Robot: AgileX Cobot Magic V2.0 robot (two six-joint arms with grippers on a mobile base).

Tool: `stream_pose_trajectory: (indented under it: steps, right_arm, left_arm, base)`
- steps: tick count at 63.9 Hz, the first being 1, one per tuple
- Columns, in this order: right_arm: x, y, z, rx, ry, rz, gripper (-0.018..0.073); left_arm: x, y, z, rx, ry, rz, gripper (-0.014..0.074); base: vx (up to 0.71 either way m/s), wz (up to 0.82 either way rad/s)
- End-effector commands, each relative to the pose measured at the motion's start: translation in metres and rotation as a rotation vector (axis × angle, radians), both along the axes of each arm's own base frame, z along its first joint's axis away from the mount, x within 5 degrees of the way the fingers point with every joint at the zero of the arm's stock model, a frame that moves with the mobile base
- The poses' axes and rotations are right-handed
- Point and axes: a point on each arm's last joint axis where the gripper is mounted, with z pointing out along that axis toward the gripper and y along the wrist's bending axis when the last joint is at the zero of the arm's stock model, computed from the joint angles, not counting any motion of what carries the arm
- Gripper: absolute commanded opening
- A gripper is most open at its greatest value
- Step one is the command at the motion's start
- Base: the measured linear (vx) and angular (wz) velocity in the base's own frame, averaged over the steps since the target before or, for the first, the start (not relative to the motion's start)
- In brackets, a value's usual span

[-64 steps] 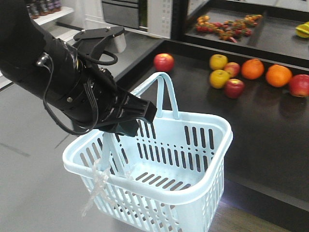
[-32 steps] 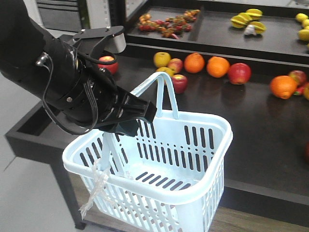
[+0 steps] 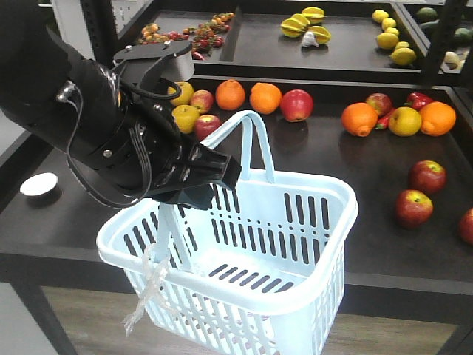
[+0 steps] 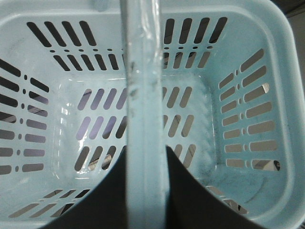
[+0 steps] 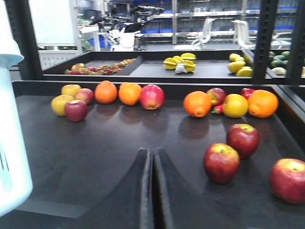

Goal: Pick three apples into basket with both arms
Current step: 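Position the base beside the apples, basket held in the left gripper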

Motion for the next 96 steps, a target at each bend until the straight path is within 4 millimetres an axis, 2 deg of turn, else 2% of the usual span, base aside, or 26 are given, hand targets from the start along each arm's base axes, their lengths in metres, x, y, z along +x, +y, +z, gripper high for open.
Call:
stream_pose_trajectory:
  steps: [1,36,96]
  right_arm:
    - [-0.0001,-0.0002,0.0016,-0.004,-0.063,-0.005,-0.0004]
    - [-0.0001,-0.0002,0.0016,-0.004,-0.063,-0.005,-0.0004]
    - [-0.0001,-0.0002,0.0016,-0.004,-0.063,-0.005,-0.0004]
  left_arm:
    - [-0.0088,0.0033,0.0240,-0.101,-0.075,0.006,-0.0008]
    - [-0.0089,0.0032,0.0240,-0.102,-0.074,0.006,-0.0008]
    - [-0.0089,0.0032,0.0240,-0.102,-0.074,0.006,-0.0008]
  base:
    - [0.04,-0.22]
    - [0.06,-0.20]
    - [0.09,-0.05]
